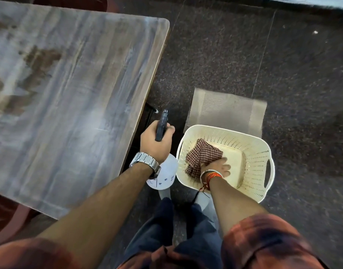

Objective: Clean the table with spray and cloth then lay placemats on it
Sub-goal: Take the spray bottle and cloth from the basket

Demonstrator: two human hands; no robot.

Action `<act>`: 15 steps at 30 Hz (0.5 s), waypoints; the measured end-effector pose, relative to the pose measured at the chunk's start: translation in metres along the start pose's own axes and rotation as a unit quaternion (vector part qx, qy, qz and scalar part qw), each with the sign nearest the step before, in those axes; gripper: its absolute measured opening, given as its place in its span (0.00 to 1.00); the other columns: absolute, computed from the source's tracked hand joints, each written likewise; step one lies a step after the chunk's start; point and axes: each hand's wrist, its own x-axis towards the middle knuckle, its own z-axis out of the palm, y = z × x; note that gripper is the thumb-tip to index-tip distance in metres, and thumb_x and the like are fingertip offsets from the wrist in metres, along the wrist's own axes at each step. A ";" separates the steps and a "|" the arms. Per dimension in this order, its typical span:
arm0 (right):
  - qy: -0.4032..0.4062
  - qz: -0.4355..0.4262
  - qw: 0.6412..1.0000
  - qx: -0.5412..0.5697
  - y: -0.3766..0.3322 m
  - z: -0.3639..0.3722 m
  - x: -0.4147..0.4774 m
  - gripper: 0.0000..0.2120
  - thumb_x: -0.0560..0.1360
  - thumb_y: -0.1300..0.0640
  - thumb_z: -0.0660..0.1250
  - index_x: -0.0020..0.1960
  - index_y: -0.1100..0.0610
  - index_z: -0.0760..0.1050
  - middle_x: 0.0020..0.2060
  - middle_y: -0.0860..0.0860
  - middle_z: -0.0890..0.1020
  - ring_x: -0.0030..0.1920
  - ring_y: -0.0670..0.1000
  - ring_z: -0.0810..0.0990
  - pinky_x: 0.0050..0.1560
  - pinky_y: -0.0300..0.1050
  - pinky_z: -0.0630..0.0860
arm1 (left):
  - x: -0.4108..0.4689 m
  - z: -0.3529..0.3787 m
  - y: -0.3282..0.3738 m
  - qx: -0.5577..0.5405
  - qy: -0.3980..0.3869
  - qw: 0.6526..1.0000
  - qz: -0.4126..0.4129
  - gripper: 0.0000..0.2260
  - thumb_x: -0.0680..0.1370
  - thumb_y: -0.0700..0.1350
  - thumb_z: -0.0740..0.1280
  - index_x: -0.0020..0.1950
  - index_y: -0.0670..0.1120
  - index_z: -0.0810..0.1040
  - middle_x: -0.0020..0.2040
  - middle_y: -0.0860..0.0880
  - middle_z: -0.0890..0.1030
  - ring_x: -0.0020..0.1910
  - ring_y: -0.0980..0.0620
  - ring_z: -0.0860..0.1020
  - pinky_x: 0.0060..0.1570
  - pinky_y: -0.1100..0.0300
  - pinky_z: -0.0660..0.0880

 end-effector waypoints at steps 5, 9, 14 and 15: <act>0.005 0.003 0.999 0.050 -0.004 -0.007 0.008 0.17 0.72 0.59 0.65 0.59 0.64 0.73 0.55 0.61 0.80 0.57 0.62 0.77 0.61 0.55 0.72 | -0.004 -0.018 0.004 0.013 0.018 0.999 -0.036 0.11 0.71 0.53 0.66 0.38 0.45 0.76 0.27 0.44 0.74 0.29 0.36 0.77 0.33 0.44 0.78; 0.050 -0.093 0.989 0.104 -0.025 -0.028 -0.028 0.18 0.74 0.55 0.58 0.55 0.67 0.75 0.56 0.64 0.74 0.56 0.65 0.73 0.59 0.53 0.69 | -0.003 -0.051 0.018 -0.004 0.057 0.996 -0.073 0.10 0.75 0.46 0.67 0.36 0.46 0.71 0.25 0.45 0.72 0.23 0.43 0.76 0.23 0.59 0.70; 0.106 -0.248 0.944 0.192 -0.053 -0.041 -0.089 0.19 0.74 0.54 0.56 0.56 0.68 0.72 0.56 0.62 0.67 0.46 0.64 0.76 0.55 0.50 0.73 | 0.004 -0.113 0.014 -0.032 0.128 0.984 -0.118 0.14 0.64 0.57 0.66 0.36 0.46 0.76 0.30 0.46 0.78 0.32 0.39 0.80 0.37 0.44 0.81; 0.115 -0.273 0.935 0.195 -0.060 -0.042 -0.099 0.14 0.76 0.57 0.58 0.54 0.67 0.72 0.56 0.62 0.67 0.46 0.62 0.76 0.54 0.49 0.72 | 0.006 -0.127 0.010 -0.026 0.142 0.982 -0.119 0.15 0.62 0.58 0.65 0.35 0.46 0.77 0.32 0.46 0.79 0.35 0.38 0.81 0.40 0.43 0.81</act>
